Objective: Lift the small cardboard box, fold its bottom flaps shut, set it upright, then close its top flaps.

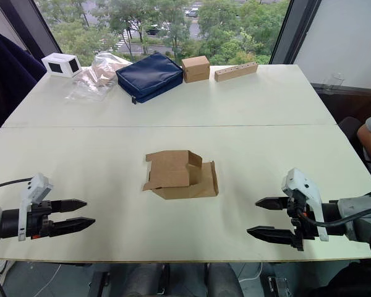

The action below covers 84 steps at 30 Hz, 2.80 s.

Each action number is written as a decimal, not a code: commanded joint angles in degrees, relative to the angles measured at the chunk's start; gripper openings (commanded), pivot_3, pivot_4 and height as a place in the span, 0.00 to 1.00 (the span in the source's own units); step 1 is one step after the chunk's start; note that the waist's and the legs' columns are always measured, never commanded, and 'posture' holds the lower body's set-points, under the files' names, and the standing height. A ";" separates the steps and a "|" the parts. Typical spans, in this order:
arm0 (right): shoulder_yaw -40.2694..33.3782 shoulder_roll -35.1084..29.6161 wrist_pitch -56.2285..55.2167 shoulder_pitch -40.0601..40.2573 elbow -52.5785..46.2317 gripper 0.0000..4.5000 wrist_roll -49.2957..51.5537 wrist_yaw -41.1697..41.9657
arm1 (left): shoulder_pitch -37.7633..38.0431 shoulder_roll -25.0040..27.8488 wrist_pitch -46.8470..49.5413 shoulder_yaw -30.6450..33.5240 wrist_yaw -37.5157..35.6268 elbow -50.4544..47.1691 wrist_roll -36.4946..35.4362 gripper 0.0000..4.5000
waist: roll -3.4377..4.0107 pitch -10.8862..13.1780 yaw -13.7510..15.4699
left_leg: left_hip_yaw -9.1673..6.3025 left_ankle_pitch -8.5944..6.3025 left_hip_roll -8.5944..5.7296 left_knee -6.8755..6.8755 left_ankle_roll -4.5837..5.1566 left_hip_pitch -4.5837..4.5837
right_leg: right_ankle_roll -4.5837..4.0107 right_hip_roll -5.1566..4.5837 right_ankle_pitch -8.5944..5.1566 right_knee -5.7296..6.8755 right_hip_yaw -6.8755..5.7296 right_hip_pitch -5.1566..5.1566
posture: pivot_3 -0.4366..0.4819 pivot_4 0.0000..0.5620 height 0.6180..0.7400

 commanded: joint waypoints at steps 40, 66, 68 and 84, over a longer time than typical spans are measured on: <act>1.75 4.93 -8.55 -4.07 -2.21 0.99 -8.84 -9.03 | -25.77 -2.23 17.19 -5.67 3.56 10.41 -8.06 1.00 | -0.01 -0.01 0.02 | -0.03 0.00 -0.02 0.25 0.00 0.01 | 0.03 0.11 0.01 0.23 -0.10 0.05 | 0.48 0.27 1.00; 8.63 8.98 3.51 -15.89 -21.76 0.99 3.09 -31.04 | -47.57 -29.27 34.60 -12.57 16.62 29.81 -13.03 1.00 | -0.06 -0.05 -0.07 | -0.07 0.00 -0.05 0.44 0.00 -0.03 | 0.04 0.13 0.01 0.40 -0.08 -0.01 | 0.48 0.27 1.00; 8.53 8.85 3.30 -15.58 -21.69 0.99 2.86 -31.11 | -48.02 -30.00 33.62 -13.51 16.22 30.39 -12.50 1.00 | -0.06 -0.05 -0.03 | -0.08 0.01 -0.05 0.44 0.00 -0.03 | 0.04 0.13 0.01 0.40 -0.08 -0.01 | 0.48 0.27 1.00; 8.15 8.35 5.21 -18.11 -22.16 1.00 6.34 -34.42 | -50.09 -31.71 30.03 -16.94 11.78 33.48 -9.73 0.21 | -0.06 -0.06 -0.02 | -0.07 0.01 -0.06 0.44 0.00 -0.04 | 0.04 0.13 0.01 0.39 -0.08 -0.01 | 0.48 0.27 1.00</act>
